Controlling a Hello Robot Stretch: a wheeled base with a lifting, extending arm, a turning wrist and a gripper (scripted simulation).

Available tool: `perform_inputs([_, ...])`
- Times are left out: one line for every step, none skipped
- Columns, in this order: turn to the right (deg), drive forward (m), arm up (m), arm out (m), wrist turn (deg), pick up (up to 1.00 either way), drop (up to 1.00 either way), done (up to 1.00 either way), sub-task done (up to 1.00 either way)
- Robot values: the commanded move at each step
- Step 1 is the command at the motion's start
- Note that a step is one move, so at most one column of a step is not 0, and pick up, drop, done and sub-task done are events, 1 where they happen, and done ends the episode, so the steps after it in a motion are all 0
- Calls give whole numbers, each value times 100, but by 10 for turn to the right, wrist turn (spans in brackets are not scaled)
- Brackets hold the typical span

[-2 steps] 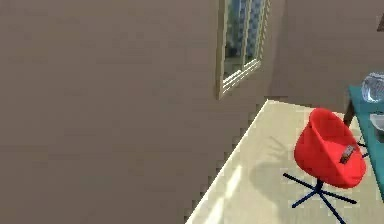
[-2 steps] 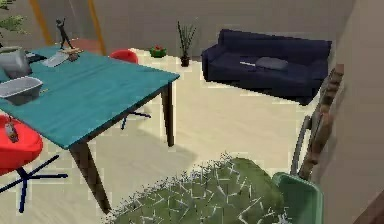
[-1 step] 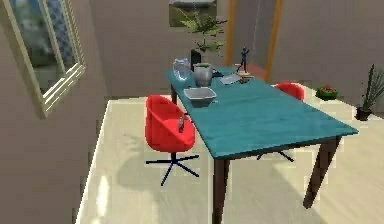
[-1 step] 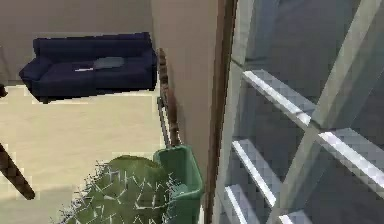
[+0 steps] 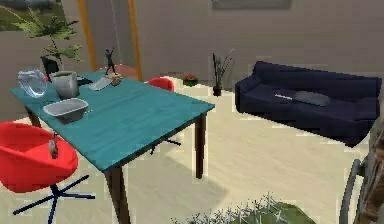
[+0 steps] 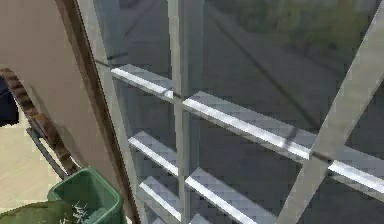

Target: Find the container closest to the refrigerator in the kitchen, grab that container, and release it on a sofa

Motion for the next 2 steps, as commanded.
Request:
perform_inputs([0,75,0,0,0,0,0,0,0])
perform_inputs([450,0,0,0,0,0,0,0,0])
